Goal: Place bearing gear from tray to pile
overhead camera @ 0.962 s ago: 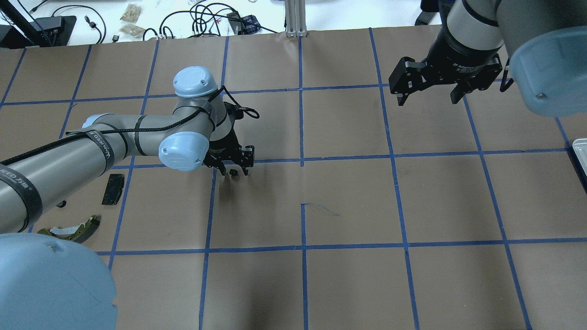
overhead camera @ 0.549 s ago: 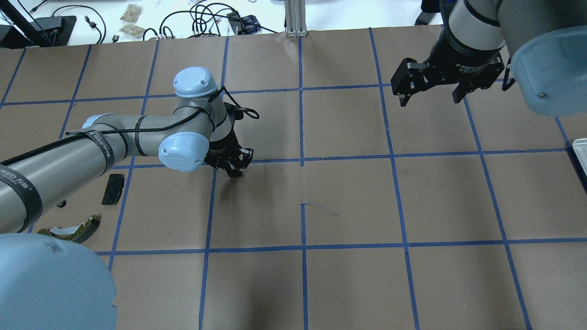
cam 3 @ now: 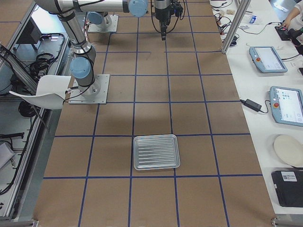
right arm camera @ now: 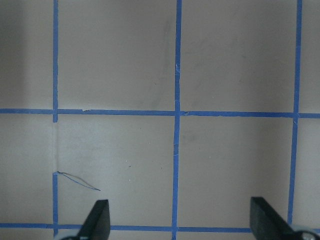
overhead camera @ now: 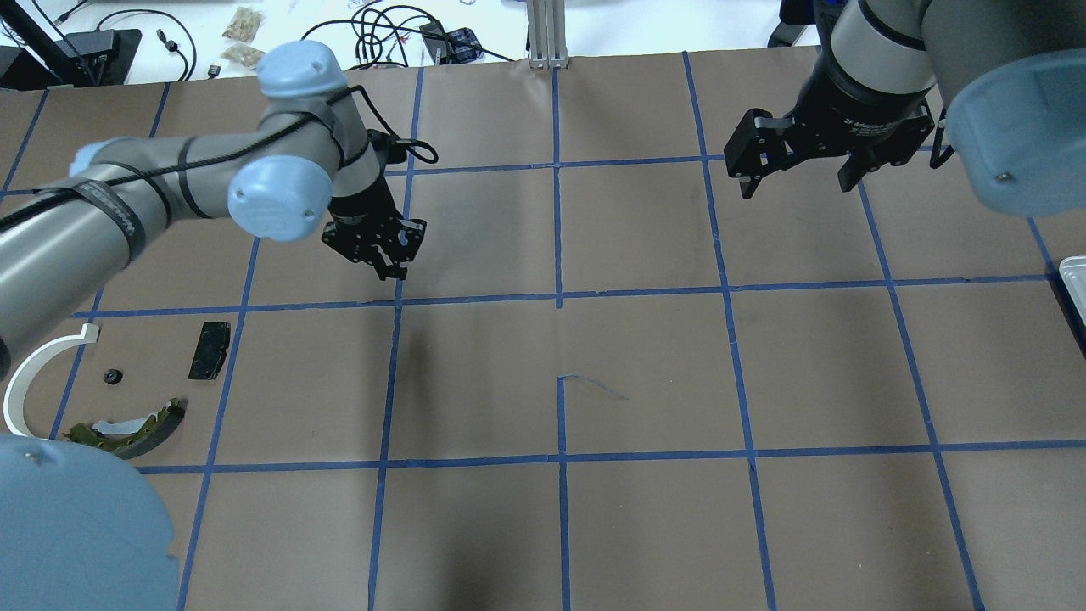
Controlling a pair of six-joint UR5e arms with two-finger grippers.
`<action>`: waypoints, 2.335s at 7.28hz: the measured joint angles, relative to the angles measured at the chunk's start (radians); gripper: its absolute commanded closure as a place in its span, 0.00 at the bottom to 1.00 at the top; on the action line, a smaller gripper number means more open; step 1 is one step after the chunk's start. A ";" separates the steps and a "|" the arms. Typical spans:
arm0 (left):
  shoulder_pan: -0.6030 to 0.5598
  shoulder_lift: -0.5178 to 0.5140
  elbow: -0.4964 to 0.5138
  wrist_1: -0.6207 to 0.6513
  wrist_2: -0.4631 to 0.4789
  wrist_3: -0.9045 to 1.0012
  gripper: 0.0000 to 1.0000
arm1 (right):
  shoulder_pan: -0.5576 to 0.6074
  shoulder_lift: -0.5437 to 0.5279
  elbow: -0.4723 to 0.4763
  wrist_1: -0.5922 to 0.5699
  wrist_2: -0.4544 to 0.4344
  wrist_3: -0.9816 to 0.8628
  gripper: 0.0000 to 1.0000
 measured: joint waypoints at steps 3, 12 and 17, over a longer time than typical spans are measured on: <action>0.268 -0.003 0.069 -0.132 0.107 0.276 1.00 | 0.000 0.001 0.007 -0.010 0.000 0.003 0.00; 0.622 -0.059 -0.135 0.130 0.142 0.581 1.00 | 0.000 0.001 0.013 -0.023 0.001 0.008 0.00; 0.637 -0.064 -0.143 0.143 0.170 0.587 0.54 | 0.000 0.001 0.013 -0.022 0.001 0.004 0.00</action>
